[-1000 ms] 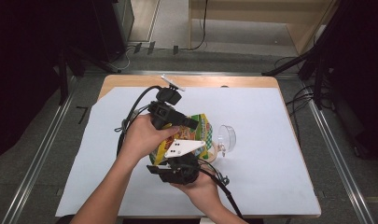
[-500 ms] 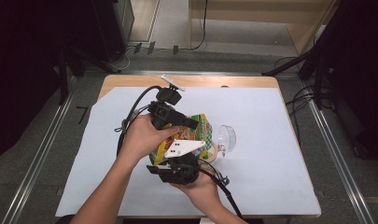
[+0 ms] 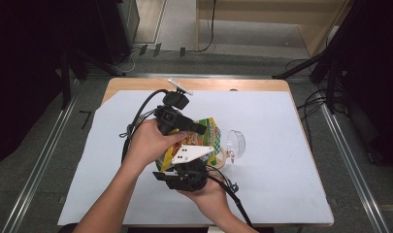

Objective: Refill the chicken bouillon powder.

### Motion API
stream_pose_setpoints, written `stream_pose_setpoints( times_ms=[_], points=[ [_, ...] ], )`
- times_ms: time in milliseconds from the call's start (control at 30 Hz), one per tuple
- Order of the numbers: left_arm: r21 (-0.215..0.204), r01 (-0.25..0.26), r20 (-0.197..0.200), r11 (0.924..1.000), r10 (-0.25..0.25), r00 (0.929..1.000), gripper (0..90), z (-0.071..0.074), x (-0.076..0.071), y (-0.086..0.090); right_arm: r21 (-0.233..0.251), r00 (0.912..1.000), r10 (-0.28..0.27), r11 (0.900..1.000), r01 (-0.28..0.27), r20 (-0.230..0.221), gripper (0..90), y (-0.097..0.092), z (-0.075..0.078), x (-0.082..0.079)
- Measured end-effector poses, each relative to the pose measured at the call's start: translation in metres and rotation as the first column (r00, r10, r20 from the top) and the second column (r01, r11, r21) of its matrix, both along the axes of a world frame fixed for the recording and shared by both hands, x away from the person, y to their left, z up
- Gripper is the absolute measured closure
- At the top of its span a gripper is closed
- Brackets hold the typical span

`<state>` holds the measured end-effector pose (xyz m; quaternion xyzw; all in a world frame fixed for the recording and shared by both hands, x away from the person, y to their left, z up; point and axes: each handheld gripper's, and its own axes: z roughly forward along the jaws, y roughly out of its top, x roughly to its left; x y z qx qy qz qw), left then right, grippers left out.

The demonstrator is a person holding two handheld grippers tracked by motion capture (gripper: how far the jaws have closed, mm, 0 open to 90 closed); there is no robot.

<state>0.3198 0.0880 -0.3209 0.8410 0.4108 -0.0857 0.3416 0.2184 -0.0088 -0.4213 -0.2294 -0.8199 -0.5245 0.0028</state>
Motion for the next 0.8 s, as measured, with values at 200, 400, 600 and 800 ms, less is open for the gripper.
stream_pose_setpoints(
  times_ms=[200,400,600,800],
  points=[
    [0.010,0.004,0.008,0.9999,-0.004,1.0000,75.4,0.0008,-0.0017,-0.0016,0.006,1.0000,0.001,1.0000,-0.001,-0.005,70.5,-0.0006,-0.0019,0.0016],
    [0.008,0.004,0.006,1.0000,-0.004,1.0000,75.5,0.0003,-0.0018,-0.0024,0.004,1.0000,-0.001,1.0000,0.001,-0.006,70.6,-0.0013,-0.0039,0.0031],
    [0.004,0.003,0.006,1.0000,-0.003,1.0000,75.5,0.0003,-0.0008,-0.0014,0.011,1.0000,-0.002,0.9999,0.002,-0.007,70.6,-0.0011,-0.0029,0.0025],
    [-0.001,0.003,-0.008,1.0000,-0.003,1.0000,75.4,0.0000,0.0013,0.0007,0.010,0.9999,0.003,0.9999,-0.003,-0.011,70.5,-0.0003,0.0003,0.0003]
  ],
)
